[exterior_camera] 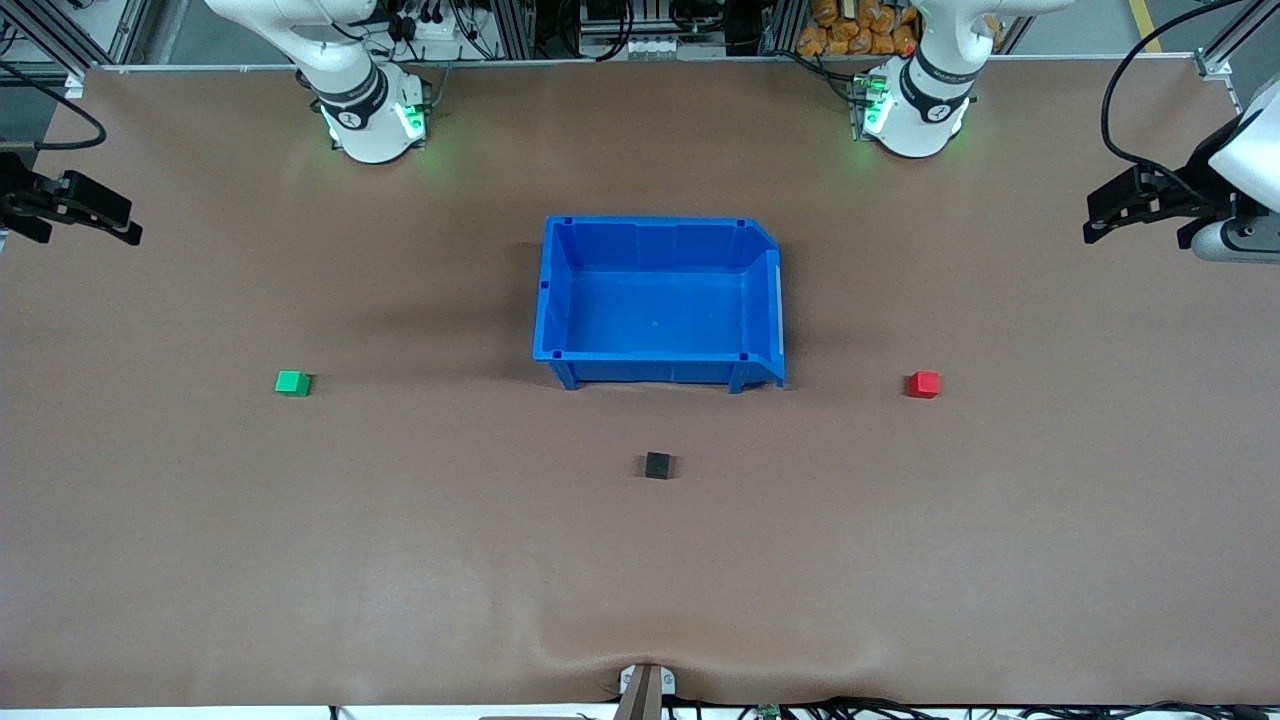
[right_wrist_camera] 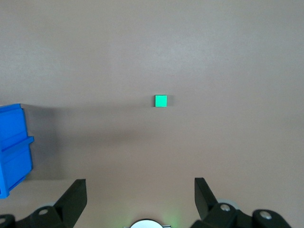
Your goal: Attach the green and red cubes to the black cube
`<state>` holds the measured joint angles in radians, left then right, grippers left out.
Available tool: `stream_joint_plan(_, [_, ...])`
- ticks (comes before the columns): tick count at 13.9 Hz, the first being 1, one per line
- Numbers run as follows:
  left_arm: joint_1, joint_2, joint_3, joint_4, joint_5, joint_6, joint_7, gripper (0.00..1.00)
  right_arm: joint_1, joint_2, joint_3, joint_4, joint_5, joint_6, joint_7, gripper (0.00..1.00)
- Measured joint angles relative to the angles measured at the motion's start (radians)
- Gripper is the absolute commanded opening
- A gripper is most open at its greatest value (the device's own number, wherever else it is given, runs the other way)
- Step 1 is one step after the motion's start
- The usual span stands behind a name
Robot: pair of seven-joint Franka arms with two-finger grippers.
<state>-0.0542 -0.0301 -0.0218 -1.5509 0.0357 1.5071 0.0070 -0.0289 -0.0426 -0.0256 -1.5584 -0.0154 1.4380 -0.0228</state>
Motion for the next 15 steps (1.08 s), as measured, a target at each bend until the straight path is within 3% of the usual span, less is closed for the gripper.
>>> stream_joint_plan(10, [-0.002,0.018,-0.016,-0.016,0.0,0.0,0.002,1.0,-0.003,0.018,-0.003,-0.002,0.0,0.004,0.0,1.0])
stream_joint_plan(15, [-0.001,0.037,-0.046,-0.209,0.0,0.18,-0.026,1.0,-0.003,0.038,-0.003,-0.002,0.001,0.005,0.001,1.0])
